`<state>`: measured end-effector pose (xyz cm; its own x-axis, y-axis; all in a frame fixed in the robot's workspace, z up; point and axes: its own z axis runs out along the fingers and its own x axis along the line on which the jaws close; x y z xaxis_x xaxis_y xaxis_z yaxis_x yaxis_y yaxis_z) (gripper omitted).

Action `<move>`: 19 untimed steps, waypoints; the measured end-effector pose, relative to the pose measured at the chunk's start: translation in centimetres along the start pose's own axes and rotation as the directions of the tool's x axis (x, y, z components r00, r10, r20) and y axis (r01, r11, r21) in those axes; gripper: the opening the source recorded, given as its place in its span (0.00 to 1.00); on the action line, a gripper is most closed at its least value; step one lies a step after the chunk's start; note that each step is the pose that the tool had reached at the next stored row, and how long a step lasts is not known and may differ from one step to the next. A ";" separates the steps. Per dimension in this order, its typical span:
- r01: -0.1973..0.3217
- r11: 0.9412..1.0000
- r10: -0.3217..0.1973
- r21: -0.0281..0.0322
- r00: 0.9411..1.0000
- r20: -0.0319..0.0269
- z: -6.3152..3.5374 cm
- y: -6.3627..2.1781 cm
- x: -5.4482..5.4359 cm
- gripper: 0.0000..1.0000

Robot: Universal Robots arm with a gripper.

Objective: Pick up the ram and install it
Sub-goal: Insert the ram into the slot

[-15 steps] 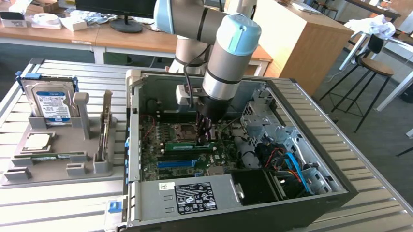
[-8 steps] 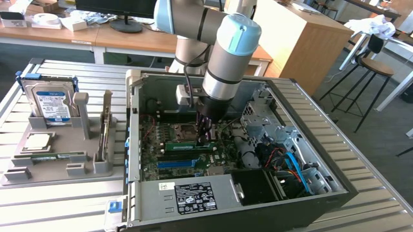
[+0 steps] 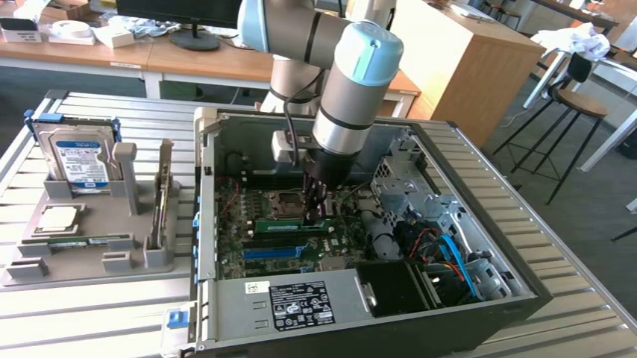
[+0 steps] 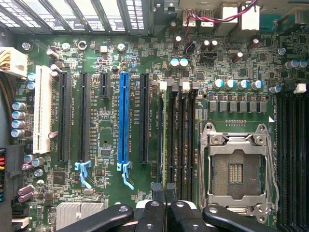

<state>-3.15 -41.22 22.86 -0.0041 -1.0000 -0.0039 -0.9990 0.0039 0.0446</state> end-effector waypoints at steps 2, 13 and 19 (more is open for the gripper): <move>0.001 1.000 -0.001 0.000 1.000 0.000 0.01 0.00 0.0 0.11; 0.003 1.000 -0.003 0.000 1.000 0.000 0.11 -0.01 0.0 0.11; 0.010 1.000 -0.010 0.000 1.000 0.000 0.11 -0.07 0.0 0.11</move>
<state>-3.08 -41.23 22.75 0.0054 -1.0000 -0.0040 -0.9990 -0.0056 0.0445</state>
